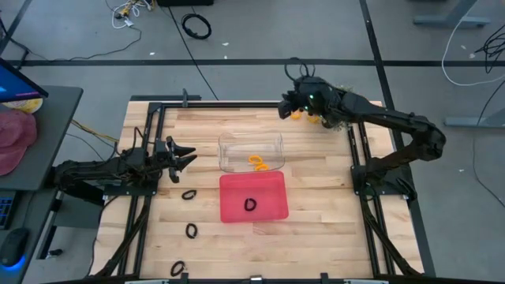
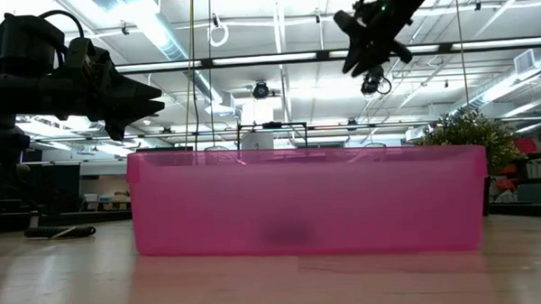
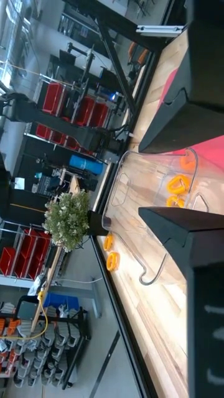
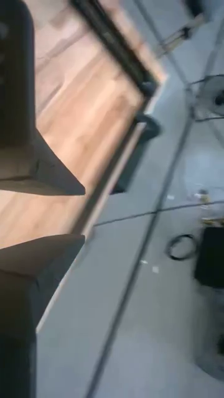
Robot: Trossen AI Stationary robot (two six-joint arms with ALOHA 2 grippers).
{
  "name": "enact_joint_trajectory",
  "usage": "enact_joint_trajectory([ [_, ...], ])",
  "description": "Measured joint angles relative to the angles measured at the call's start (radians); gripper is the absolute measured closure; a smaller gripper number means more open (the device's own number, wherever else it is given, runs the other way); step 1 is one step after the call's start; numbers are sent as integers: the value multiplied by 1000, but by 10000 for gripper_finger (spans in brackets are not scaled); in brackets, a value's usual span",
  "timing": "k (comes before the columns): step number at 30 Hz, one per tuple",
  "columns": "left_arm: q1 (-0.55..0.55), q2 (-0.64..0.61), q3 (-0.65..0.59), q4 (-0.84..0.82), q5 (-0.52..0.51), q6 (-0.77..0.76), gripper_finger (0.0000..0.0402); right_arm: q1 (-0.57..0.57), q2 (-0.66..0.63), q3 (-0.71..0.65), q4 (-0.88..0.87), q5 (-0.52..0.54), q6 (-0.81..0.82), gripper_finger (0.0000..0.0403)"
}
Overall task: Sort spring keychains
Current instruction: Put the yellow spring keychain into the transparent bin
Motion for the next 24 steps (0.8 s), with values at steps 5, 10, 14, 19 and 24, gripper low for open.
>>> enact_joint_trajectory([
  [5, 0, 0, 0, 0, 0, 0, 248, -84, 76, 0, -53, -95, 15, 289],
  [10, 0, 0, 0, 0, 0, 0, 248, -155, 171, 0, -145, -109, 36, 289],
  [14, 0, 0, 0, 0, 0, 0, 248, -205, 253, 0, -173, -118, 33, 289],
  [19, 0, 0, 0, 0, 0, 0, 248, -253, 346, 0, -172, -165, 36, 289],
  [24, 0, 0, 0, 0, 0, 0, 248, -285, 434, 0, -169, -170, 41, 289],
])
